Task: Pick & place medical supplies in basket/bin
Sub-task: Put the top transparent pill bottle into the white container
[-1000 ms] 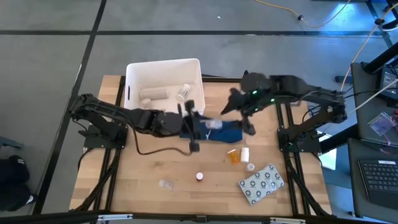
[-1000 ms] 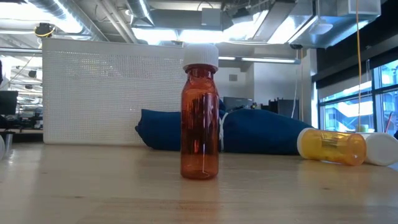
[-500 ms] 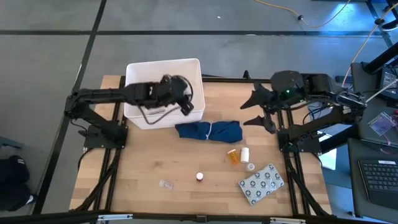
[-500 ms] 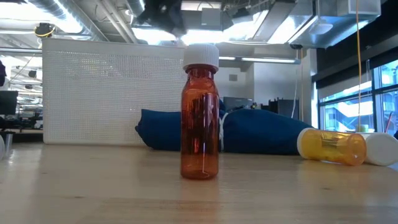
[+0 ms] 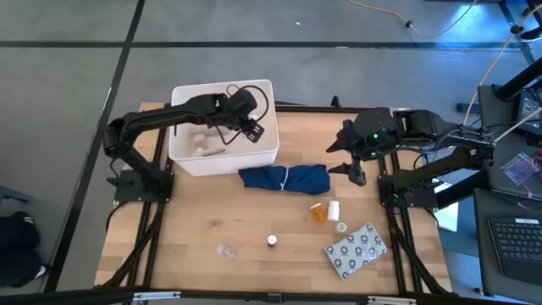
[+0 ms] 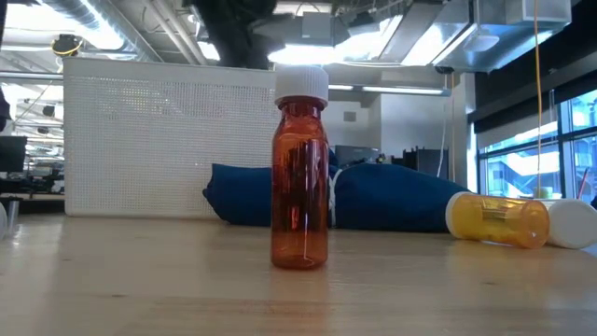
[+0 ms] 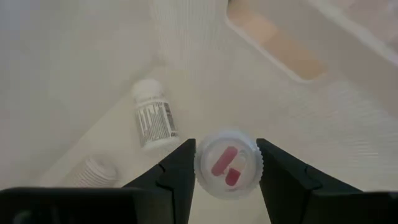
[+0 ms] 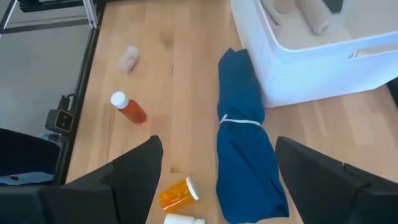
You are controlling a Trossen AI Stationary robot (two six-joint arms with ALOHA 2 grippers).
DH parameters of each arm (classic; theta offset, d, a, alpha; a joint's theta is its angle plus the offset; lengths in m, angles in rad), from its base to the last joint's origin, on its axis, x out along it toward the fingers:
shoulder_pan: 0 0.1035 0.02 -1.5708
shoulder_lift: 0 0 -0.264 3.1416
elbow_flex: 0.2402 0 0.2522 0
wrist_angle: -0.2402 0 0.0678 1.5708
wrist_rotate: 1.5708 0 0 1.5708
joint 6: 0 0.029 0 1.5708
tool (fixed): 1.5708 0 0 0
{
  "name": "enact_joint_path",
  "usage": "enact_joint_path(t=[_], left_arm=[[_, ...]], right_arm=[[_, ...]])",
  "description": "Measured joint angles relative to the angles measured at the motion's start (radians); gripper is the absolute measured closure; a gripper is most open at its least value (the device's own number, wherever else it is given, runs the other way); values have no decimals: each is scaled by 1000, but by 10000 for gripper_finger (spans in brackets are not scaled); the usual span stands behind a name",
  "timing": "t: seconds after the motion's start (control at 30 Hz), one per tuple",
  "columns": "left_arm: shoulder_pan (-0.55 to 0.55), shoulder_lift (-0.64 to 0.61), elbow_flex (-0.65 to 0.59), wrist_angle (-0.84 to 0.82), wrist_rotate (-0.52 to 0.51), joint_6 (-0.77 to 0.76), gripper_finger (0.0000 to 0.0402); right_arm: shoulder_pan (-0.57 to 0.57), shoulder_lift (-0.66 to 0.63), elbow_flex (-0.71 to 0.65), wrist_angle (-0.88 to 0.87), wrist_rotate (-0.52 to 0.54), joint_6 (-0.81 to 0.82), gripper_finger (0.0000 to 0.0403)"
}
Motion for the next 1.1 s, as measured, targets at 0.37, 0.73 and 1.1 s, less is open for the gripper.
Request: enact_joint_path(t=[0.37, 0.73, 1.1], left_arm=[[48, 196, 0, 24, 72, 27, 257], [48, 344, 0, 118, 119, 11, 256], [48, 357, 0, 131, 117, -2, 247]], right_arm=[[0, -11, -1, 15, 1, 25, 94], [0, -14, 0, 15, 1, 28, 94], [0, -14, 0, 14, 1, 28, 94]])
